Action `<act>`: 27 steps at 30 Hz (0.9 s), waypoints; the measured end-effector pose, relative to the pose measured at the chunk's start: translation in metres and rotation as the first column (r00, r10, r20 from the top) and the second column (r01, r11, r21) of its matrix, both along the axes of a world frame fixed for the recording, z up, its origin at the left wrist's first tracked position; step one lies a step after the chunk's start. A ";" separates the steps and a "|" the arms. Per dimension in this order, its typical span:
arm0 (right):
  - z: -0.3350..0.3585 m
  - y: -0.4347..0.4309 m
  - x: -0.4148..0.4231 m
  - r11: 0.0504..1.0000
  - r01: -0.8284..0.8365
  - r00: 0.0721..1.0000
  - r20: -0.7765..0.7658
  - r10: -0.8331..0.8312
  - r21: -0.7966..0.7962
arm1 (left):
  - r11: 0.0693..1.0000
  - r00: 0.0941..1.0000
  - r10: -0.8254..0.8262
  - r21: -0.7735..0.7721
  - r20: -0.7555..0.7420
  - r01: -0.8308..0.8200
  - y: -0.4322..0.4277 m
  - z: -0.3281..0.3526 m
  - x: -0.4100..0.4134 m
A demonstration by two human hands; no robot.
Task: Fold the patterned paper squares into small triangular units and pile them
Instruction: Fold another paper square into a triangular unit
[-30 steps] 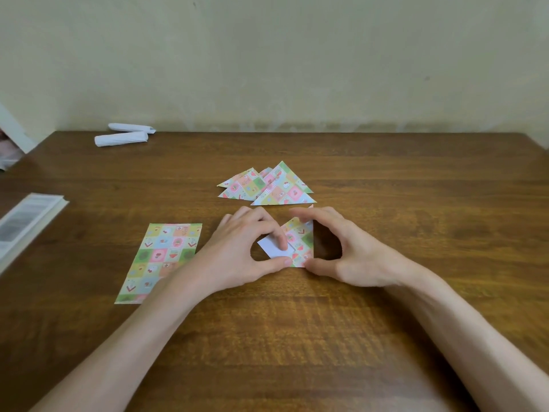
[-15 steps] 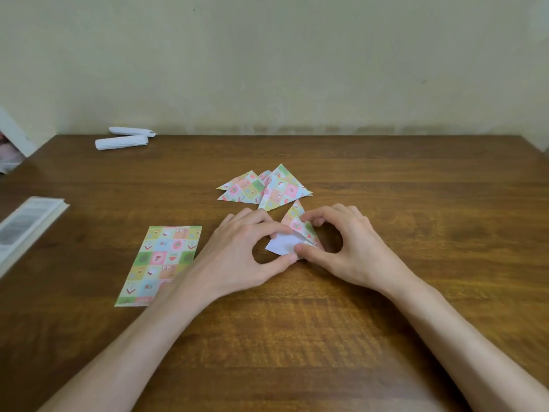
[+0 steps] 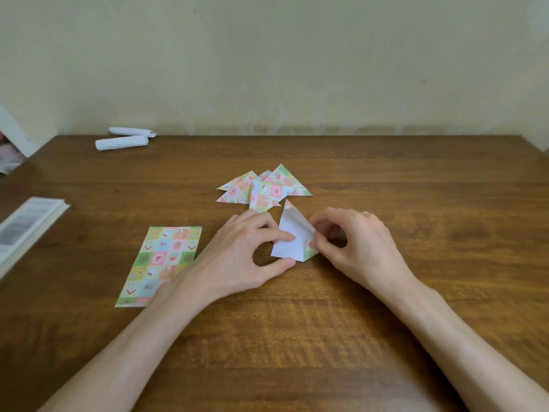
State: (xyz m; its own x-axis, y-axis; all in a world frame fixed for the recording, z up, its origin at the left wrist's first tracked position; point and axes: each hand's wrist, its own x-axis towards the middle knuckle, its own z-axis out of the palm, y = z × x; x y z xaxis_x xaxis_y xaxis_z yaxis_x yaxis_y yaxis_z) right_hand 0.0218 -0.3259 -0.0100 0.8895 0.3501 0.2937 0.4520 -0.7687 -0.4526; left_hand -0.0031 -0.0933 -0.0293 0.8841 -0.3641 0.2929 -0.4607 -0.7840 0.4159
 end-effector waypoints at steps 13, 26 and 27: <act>0.017 -0.009 0.003 0.966 -0.028 0.907 -0.400 0.134 0.259 | 0.987 0.989 -0.145 -0.066 0.028 0.146 0.002 0.002 0.002; 0.014 -0.013 0.004 0.945 -0.133 0.959 -0.202 0.199 0.299 | 0.985 0.904 -0.151 -0.022 0.401 0.174 -0.002 0.007 -0.001; 0.012 -0.012 0.003 0.947 -0.141 0.963 -0.181 0.199 0.290 | 0.984 0.906 -0.162 -0.010 0.391 0.180 -0.002 0.008 -0.001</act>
State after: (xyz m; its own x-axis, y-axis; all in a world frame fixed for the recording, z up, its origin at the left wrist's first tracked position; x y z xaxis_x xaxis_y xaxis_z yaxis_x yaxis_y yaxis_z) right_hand 0.0252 -0.3380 0.0022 0.8745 0.4342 0.2161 0.4400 -0.5226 -0.7302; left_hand -0.0046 -0.0952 -0.0216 0.6231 -0.4783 0.6189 -0.7182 -0.6633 0.2105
